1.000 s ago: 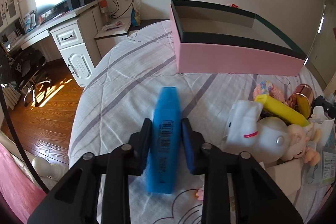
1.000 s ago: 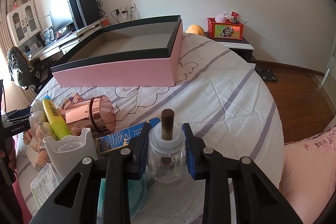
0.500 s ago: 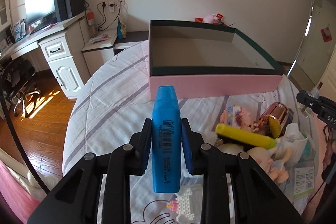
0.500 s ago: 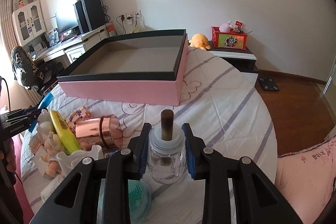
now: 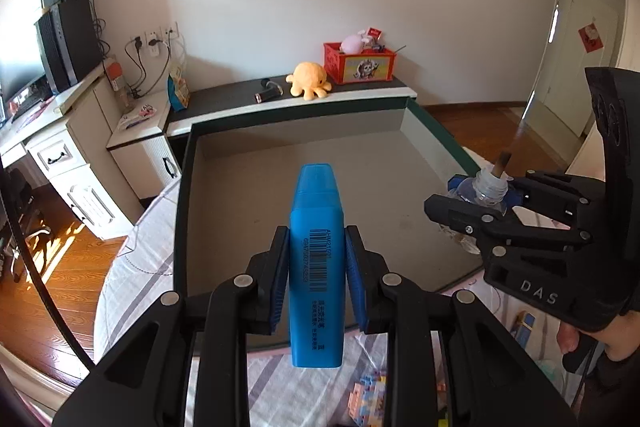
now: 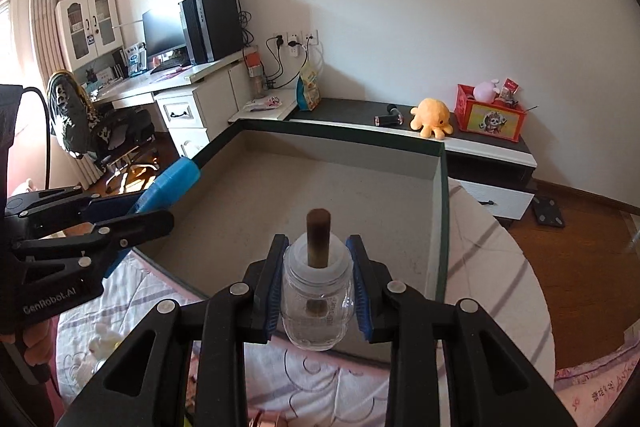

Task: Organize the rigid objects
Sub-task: 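Carry the blue highlighter into the pink box while the right tool carries the glass bottle there, then release both items in the box and pull both tools back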

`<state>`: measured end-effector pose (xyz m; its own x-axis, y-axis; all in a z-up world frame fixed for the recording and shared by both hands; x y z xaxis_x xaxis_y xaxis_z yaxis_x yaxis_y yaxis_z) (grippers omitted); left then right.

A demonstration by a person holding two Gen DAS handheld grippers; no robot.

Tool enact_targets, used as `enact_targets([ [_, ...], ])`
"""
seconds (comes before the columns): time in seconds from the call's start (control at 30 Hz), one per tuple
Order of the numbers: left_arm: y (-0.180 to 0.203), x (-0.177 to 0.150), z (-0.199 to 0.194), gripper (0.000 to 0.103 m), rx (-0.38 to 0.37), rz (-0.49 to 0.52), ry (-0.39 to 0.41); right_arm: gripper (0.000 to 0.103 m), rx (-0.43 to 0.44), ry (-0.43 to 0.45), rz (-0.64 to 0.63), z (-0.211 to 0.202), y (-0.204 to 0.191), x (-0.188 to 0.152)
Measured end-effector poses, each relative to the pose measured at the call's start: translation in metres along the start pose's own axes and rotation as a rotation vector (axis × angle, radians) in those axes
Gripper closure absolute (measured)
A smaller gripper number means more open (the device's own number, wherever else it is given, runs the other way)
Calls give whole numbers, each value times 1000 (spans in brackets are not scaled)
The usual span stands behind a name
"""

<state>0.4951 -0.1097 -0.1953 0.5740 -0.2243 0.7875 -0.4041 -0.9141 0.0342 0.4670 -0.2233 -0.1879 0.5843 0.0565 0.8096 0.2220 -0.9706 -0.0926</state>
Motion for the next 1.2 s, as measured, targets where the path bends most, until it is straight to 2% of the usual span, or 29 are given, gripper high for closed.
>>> enact_targets([
  [0.17,-6,-14,37,76,24,-27,-104,72,2,-98,41,37,8,-9],
  [0.27,-8,-21,42,75,49,-32,-121,72,-3,-143,67,45,14,-19],
  [0.3,-9,-21,40,72,54,-44,-115,72,-5,-149,75,46,15,-21],
  [0.33,-11,-22,36,62,60,-55,-107,70,-7,-144,84,45,17,-22],
  [0.37,-12,-22,30,56,67,-59,-92,62,-11,-141,90,42,18,-23],
  [0.43,-14,-19,11,27,99,-52,-34,55,-10,-112,100,31,20,-20],
  [0.47,-14,-19,-2,22,125,-44,5,50,-15,-92,98,22,19,-19],
  [0.53,-15,-18,-33,10,174,-41,84,34,-37,-48,88,2,15,-13],
  [0.57,-14,-19,-49,7,189,-43,119,21,-47,-13,82,-13,12,-10],
  [0.6,-19,-20,-63,2,202,-48,154,20,-54,25,76,-29,8,-7],
  [0.73,-17,-36,-129,0,273,-75,272,16,-98,181,53,-103,-9,-5],
  [0.8,-16,-47,-155,0,314,-100,294,0,-137,248,37,-136,-19,-9],
  [0.9,-13,-64,-192,0,340,-137,335,0,-183,329,20,-178,-32,-22],
  [0.97,-10,-73,-215,0,366,-148,367,0,-218,344,11,-198,-39,-34],
  [1.2,17,-101,-276,0,328,-125,432,0,-213,369,28,-249,-55,-67],
])
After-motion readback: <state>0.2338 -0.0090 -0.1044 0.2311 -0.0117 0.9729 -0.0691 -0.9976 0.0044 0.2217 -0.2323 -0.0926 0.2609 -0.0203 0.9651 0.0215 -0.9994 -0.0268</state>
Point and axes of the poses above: each gripper's, at about its wrist camera, not at the fingertips, and z roughly the way its jaws point, y to its right, x to its top, the point moved 7 cm from there along z, roughly the way its jaws point, and after that the axes turned 8 degrees about y, right-handed, at the moved point
